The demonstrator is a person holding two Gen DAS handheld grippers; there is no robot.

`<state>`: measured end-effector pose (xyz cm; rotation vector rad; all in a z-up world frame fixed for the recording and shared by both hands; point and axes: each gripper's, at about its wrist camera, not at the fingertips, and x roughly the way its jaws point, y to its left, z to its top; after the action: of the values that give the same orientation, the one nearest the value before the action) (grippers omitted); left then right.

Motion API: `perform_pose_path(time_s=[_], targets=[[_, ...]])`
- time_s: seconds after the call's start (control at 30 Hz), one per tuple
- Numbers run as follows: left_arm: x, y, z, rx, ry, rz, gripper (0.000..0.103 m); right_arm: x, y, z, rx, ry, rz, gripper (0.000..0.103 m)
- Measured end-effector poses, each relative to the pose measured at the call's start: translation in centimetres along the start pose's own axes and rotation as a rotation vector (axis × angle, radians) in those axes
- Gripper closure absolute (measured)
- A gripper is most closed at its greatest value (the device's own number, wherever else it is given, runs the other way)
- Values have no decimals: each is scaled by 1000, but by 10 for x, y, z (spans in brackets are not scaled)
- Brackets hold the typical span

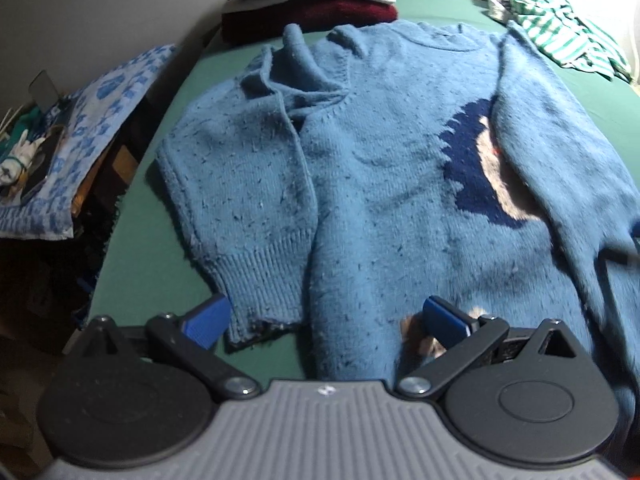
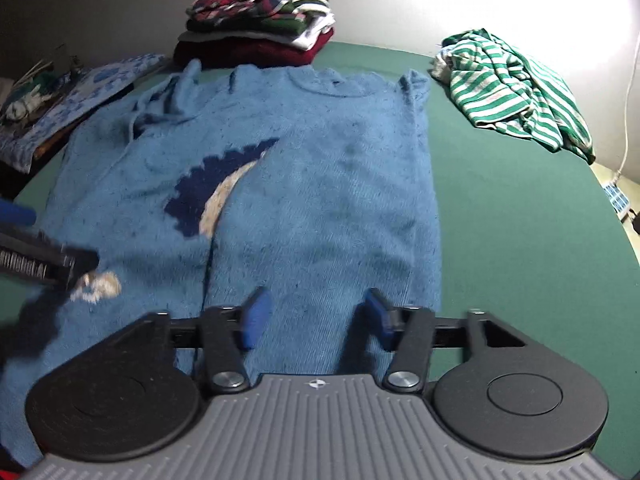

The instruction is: Fold clothes

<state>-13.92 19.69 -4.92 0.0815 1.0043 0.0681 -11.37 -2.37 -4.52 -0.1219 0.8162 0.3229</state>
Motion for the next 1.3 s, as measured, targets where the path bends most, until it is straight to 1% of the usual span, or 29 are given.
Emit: perform_pose_path(time_s=[0.1,0.2,0.27,0.4,0.43,0.53,0.6,0.67,0.7,0.73,0.8,0.9,0.97,1.0,1.1,1.17,1.3], targets=[[-7,0,-11,36,-16,-10,1,1,12,22,-41,-29,73,65],[-10,0,-20,56,-11,-1,1,9,38,35,-118,-48,139,65],[-13,2,-23,54,-6,-4,1,17,59,39,-183,-40,188,67],[-24,0,-35,80,-11,8,1,32,99,54,-261,-27,312,76],[-26,0,-38,86,-11,7,1,35,107,56,-275,-24,345,76],[-33,0,-48,102,-8,15,1,47,133,60,-321,1,412,76],[-36,0,-54,111,-6,27,1,51,145,59,-341,40,470,75],[-39,-1,-57,113,-5,34,1,47,155,54,-395,52,541,75],[-40,-1,-58,115,-6,35,1,45,160,50,-438,53,555,75],[-41,-1,-59,118,-6,37,1,43,165,45,-483,54,565,72],[-41,-2,-60,125,-7,41,1,43,171,38,-531,67,565,70],[-40,-2,-59,126,-7,43,1,46,174,33,-532,82,563,70],[-40,-2,-59,126,-7,42,1,46,177,30,-534,74,551,74],[-40,-2,-59,126,-6,41,1,46,180,28,-538,67,543,77],[-40,-5,-59,138,-9,40,1,46,180,25,-557,49,532,94],[-40,-6,-58,150,-12,39,1,46,178,26,-556,41,531,96],[-40,-5,-56,157,-21,31,1,33,171,34,-564,-52,502,97]])
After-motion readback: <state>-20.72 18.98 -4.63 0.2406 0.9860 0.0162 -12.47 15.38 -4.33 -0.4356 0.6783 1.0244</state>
